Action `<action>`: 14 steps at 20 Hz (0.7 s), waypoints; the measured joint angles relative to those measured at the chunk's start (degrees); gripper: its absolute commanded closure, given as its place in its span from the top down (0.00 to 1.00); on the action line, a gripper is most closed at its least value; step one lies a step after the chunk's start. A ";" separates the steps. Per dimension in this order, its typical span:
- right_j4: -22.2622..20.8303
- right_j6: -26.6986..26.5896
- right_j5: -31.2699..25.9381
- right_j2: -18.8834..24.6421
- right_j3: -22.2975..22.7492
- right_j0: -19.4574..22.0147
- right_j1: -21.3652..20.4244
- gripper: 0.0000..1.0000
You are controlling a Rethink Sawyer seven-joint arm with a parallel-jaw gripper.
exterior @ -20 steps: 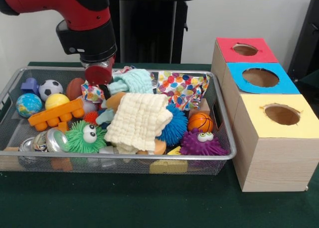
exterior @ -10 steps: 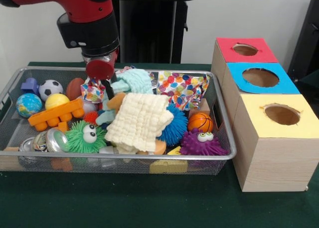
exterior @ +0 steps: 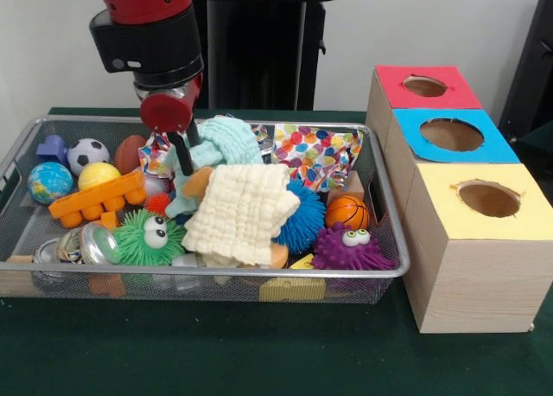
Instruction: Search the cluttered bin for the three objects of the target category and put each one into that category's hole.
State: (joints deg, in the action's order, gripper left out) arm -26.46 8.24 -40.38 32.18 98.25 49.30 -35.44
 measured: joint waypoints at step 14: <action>1.67 0.00 -1.42 -0.02 -2.39 -1.26 -1.89 1.00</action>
State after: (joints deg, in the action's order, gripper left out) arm -24.80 8.24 -41.80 32.16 95.86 48.04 -37.33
